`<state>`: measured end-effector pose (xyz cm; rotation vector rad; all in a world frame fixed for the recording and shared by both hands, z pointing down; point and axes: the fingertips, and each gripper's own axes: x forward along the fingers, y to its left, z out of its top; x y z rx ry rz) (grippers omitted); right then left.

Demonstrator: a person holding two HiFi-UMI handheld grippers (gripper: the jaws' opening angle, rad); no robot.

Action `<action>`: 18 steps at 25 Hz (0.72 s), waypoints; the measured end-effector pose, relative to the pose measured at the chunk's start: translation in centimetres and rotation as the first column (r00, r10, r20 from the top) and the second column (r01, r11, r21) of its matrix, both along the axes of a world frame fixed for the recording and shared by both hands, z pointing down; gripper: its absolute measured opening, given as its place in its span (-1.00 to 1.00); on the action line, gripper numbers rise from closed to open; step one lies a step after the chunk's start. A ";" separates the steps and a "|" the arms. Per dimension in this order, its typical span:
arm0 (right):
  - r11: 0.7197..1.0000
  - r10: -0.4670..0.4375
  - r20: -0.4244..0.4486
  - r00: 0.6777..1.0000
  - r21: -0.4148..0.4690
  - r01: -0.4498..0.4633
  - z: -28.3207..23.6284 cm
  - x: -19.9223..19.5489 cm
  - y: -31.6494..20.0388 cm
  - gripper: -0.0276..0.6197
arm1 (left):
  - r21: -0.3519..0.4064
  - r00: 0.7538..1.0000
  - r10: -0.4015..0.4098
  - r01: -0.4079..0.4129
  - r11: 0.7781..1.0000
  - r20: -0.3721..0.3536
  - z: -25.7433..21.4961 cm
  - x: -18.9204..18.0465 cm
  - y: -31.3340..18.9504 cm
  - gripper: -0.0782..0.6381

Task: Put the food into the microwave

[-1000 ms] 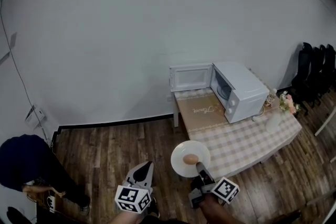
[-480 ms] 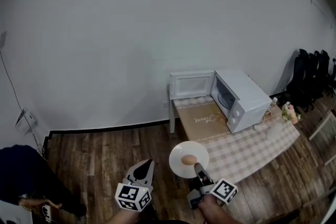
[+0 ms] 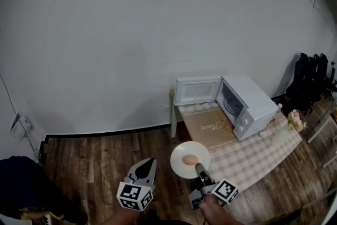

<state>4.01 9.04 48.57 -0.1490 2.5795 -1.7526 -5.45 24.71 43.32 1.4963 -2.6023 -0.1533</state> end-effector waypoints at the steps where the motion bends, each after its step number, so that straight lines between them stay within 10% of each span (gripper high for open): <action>1: 1.000 0.007 -0.007 1.000 0.006 -0.007 0.0 -0.6 -0.1 -0.83 | 0.002 1.000 0.002 -0.002 1.000 0.001 -0.1 -0.8 0.1 -0.76; 18: 0.996 0.075 -0.028 0.997 0.046 -0.074 0.0 -8.9 -1.9 -0.83 | 0.023 0.993 0.115 -0.115 0.993 -0.015 0.1 -9.3 -2.7 -0.76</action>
